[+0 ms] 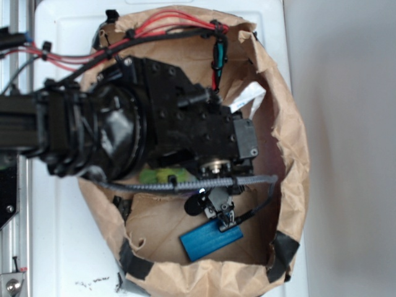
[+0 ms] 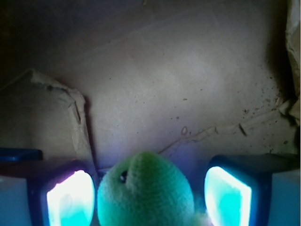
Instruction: Grab the green animal.
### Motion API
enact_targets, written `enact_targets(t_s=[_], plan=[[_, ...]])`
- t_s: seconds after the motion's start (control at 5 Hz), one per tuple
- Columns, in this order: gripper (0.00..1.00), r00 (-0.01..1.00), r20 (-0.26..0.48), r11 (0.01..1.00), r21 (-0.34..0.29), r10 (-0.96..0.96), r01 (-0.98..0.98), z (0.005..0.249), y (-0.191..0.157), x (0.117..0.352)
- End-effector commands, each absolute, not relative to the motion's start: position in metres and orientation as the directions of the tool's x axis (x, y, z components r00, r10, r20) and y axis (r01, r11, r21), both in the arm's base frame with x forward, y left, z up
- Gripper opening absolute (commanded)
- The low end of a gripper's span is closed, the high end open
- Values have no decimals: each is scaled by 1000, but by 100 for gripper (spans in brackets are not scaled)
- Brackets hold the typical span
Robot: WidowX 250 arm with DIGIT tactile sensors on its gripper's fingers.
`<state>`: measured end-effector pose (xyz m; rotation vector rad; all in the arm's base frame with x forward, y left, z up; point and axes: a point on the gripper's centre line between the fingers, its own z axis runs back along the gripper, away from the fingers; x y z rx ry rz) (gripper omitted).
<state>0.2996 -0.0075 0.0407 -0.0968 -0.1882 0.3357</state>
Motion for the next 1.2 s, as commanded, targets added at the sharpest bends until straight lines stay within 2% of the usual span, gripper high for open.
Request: enact_targets(t_s=[0.0, 0.6, 0.8, 1.0], plan=[[0, 928, 212, 949, -148, 306, -279, 53, -13, 310], [0, 916, 215, 938, -151, 340, -313, 53, -13, 310], [0, 869, 286, 913, -70, 404, -401, 90, 7, 318], [0, 890, 230, 919, -123, 393, -374, 123, 17, 321]])
